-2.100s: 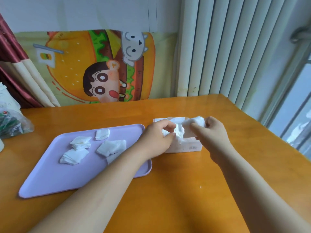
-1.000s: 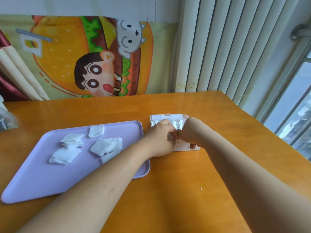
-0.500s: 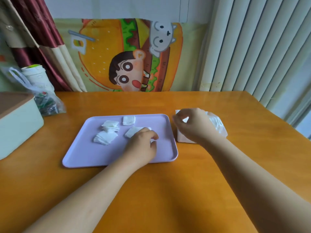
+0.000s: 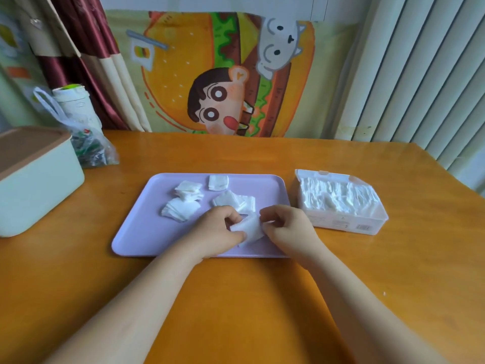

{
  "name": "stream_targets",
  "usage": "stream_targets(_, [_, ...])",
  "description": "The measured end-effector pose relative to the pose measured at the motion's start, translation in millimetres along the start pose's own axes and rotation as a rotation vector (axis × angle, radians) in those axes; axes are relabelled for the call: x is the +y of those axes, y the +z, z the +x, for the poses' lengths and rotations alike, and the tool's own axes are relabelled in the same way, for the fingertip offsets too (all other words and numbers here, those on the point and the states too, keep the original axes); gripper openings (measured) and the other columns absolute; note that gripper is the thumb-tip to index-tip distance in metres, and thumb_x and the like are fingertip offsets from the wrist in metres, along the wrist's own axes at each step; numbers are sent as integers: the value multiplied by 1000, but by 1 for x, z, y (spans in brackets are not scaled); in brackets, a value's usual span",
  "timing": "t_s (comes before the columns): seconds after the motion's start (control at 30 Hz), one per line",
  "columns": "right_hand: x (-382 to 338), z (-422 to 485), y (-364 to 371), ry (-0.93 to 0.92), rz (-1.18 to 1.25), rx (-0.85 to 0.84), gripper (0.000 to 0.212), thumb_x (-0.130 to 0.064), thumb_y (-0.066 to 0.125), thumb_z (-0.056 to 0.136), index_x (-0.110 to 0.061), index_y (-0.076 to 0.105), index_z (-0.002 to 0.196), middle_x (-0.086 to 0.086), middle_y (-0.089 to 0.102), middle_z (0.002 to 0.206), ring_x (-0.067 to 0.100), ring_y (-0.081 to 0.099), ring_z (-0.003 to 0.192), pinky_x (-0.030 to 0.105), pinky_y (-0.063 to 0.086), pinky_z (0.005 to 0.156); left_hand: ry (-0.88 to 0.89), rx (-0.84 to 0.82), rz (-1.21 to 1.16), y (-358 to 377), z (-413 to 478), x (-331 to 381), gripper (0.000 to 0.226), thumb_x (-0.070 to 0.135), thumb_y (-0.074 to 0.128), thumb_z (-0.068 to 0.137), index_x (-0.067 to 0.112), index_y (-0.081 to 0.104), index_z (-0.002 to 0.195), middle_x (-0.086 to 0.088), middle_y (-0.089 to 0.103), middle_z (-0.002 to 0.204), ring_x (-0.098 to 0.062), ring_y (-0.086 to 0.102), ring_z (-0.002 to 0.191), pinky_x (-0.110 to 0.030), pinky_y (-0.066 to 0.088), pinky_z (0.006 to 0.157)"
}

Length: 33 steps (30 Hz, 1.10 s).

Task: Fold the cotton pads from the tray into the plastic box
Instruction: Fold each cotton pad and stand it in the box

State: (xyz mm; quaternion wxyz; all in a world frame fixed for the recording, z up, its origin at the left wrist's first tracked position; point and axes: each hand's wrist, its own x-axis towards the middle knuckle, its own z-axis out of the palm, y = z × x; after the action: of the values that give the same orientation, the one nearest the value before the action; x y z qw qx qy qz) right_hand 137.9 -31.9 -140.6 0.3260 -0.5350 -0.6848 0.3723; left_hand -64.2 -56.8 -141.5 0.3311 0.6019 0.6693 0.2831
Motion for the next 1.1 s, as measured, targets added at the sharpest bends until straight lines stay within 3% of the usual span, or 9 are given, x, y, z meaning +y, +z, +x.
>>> stream_targets(0.13, [-3, 10, -8, 58, 207, -160, 46, 6, 66, 90, -17, 68, 130, -9, 74, 96, 10, 69, 80, 22, 54, 70, 33, 6, -237, 2, 0, 2, 13, 16, 77, 89, 23, 69, 97, 8, 69, 81, -9, 60, 73, -19, 48, 67])
stream_targets(0.27, [-3, 18, -6, 68, 399, -225, 29, -1, 73, 95, -13, 73, 122, 3, 76, 87, 19, 69, 74, 32, 60, 74, 59, -9, -403, 1, 3, -1, 6, 20, 71, 98, 22, 73, 103, -2, 67, 81, -12, 57, 73, -30, 46, 75])
stream_targets(0.37, [-1, 18, -1, 100, 516, -211, 21, 0, 70, 98, -8, 75, 116, 19, 79, 98, 27, 74, 81, 43, 64, 84, 80, 4, -471, 0, 3, -5, 11, 23, 65, 102, 17, 73, 98, -15, 60, 78, -19, 46, 74, -37, 37, 74])
stream_targets(0.47, [2, 19, -2, 104, 633, -298, 27, 7, 57, 103, -1, 72, 124, 27, 76, 111, 38, 75, 101, 52, 61, 95, 80, 40, -514, 0, 4, -7, 13, 21, 62, 104, 19, 74, 99, -17, 74, 90, -15, 57, 80, -35, 42, 80])
stream_targets(0.6, [4, 20, -5, 81, 735, -334, 31, 8, 53, 103, 3, 69, 129, 32, 73, 118, 43, 74, 110, 47, 62, 95, 81, 70, -563, -1, 4, -5, 16, 17, 58, 106, 19, 74, 105, 1, 81, 101, -7, 70, 95, -31, 50, 93])
stream_targets(0.73, [4, 19, -3, 71, 729, -319, 27, 2, 60, 102, 1, 72, 126, 25, 77, 110, 31, 76, 101, 45, 63, 93, 95, 50, -592, -2, 3, -6, 17, 16, 58, 107, 18, 73, 112, -1, 80, 107, -17, 73, 108, -36, 51, 101])
stream_targets(0.9, [4, 19, -2, 74, 760, -296, 29, 1, 61, 102, 1, 69, 129, 27, 76, 112, 35, 76, 104, 44, 64, 91, 94, 48, -627, -4, 3, -4, 17, 14, 58, 106, 16, 72, 116, -2, 80, 110, -21, 72, 112, -37, 51, 102])
stream_targets(1.0, [5, 20, -2, 85, 759, -290, 27, 1, 60, 102, 1, 70, 128, 28, 76, 112, 35, 76, 103, 42, 64, 89, 92, 50, -643, -5, 3, -4, 18, 13, 59, 105, 19, 70, 119, 1, 80, 108, -12, 73, 104, -28, 52, 96])
stream_targets(1.1, [4, 20, -3, 84, 768, -304, 27, 1, 58, 103, 0, 70, 128, 26, 76, 114, 34, 76, 107, 43, 64, 90, 109, 63, -656, -4, 4, -4, 16, 12, 60, 105, 16, 70, 116, 10, 79, 89, 2, 66, 76, -12, 47, 71])
